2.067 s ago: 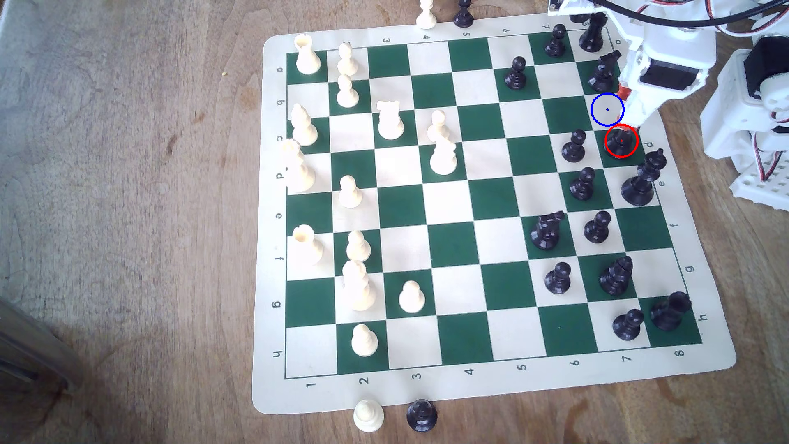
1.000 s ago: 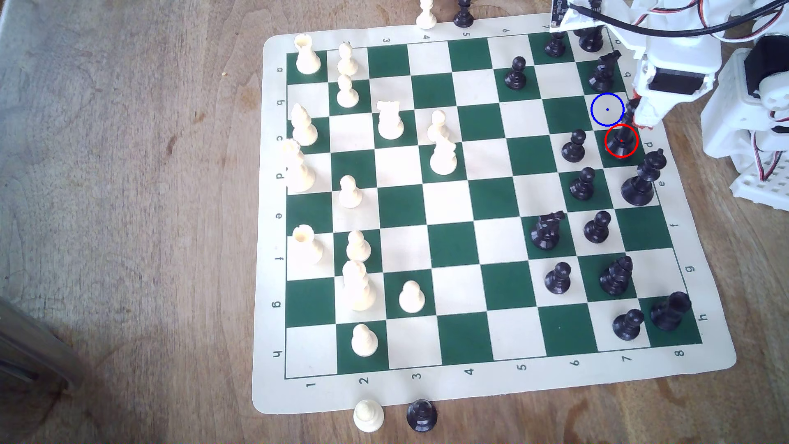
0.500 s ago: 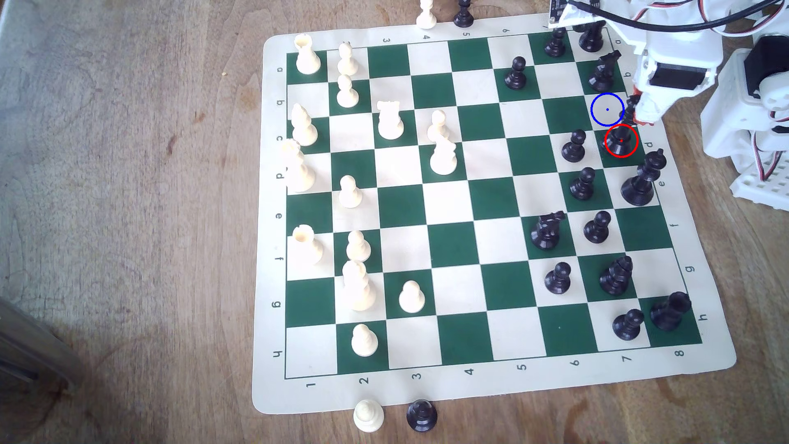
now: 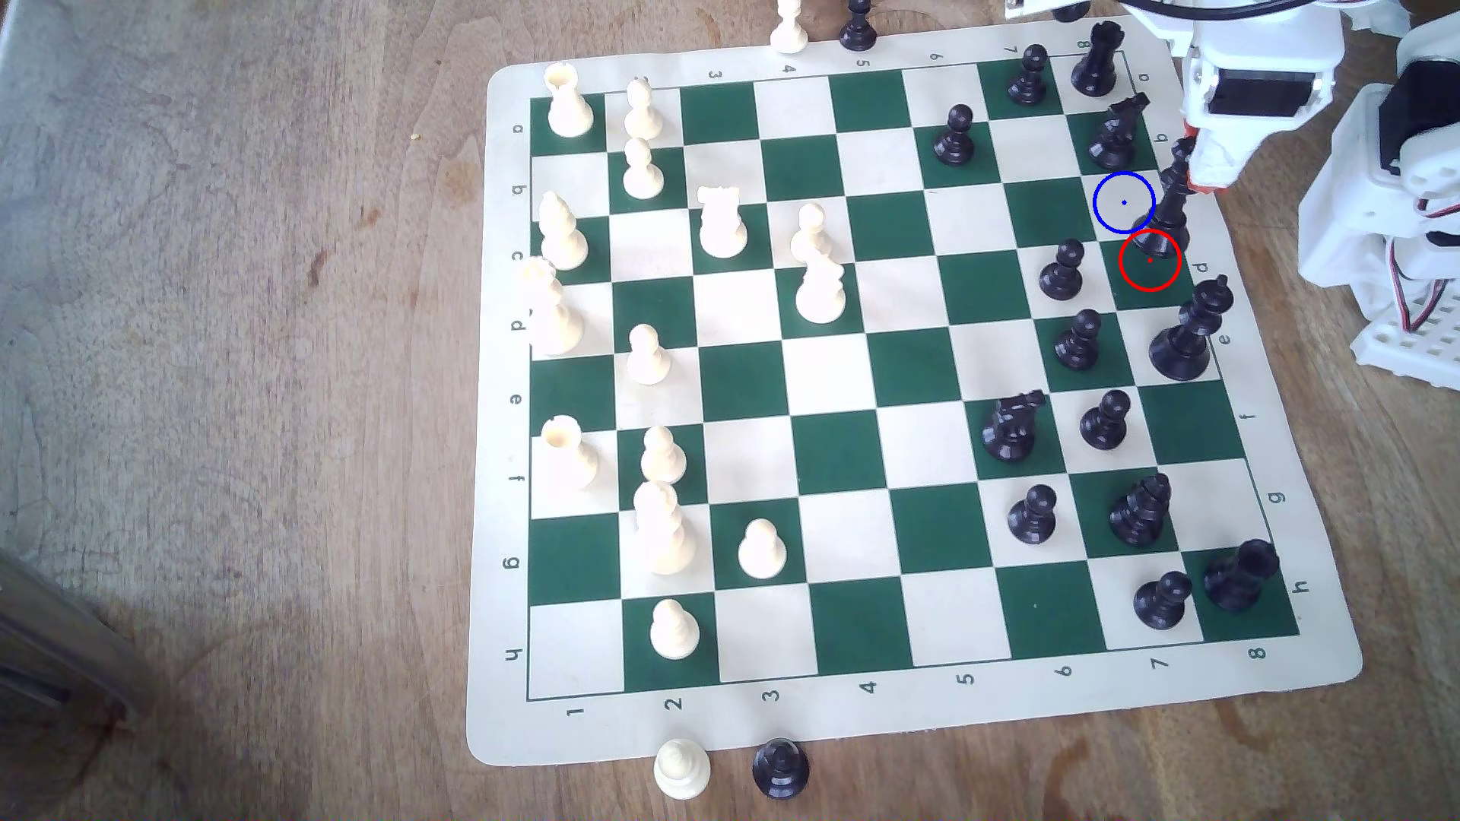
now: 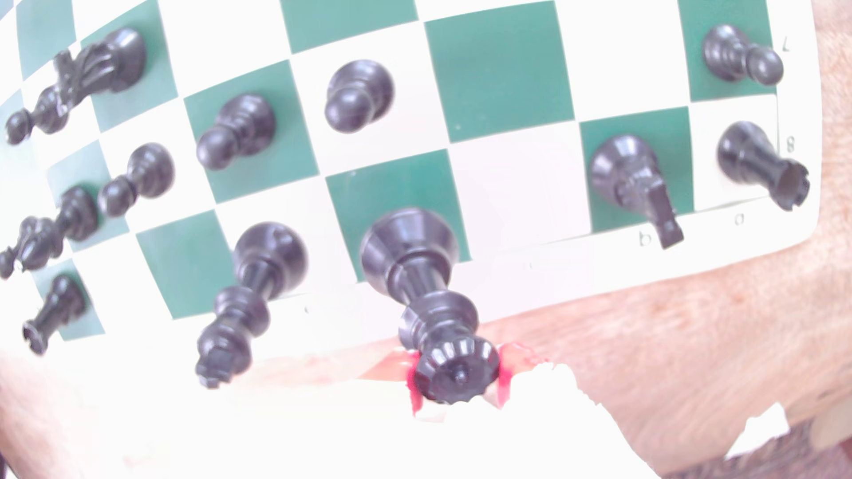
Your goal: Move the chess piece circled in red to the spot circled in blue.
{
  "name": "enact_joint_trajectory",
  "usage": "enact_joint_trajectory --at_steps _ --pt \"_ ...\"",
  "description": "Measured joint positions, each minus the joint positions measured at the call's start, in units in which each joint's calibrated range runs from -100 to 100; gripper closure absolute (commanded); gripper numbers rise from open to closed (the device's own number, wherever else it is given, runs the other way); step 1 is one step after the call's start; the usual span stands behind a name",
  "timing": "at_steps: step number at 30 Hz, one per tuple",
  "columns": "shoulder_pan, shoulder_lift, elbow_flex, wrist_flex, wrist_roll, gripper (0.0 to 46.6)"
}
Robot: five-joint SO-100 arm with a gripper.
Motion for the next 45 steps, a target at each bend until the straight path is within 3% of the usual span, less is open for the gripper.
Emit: enact_joint_trajectory --at_steps 5,16,34,45 --pt "4.8 2.8 -0.1 -2.9 2.7 46.4" --pt "9.3 7.2 -0.1 -7.9 6.0 46.4" --pt "10.7 8.1 2.6 -9.1 10.0 46.4" --pt "10.7 8.1 3.9 -11.1 10.8 46.4"
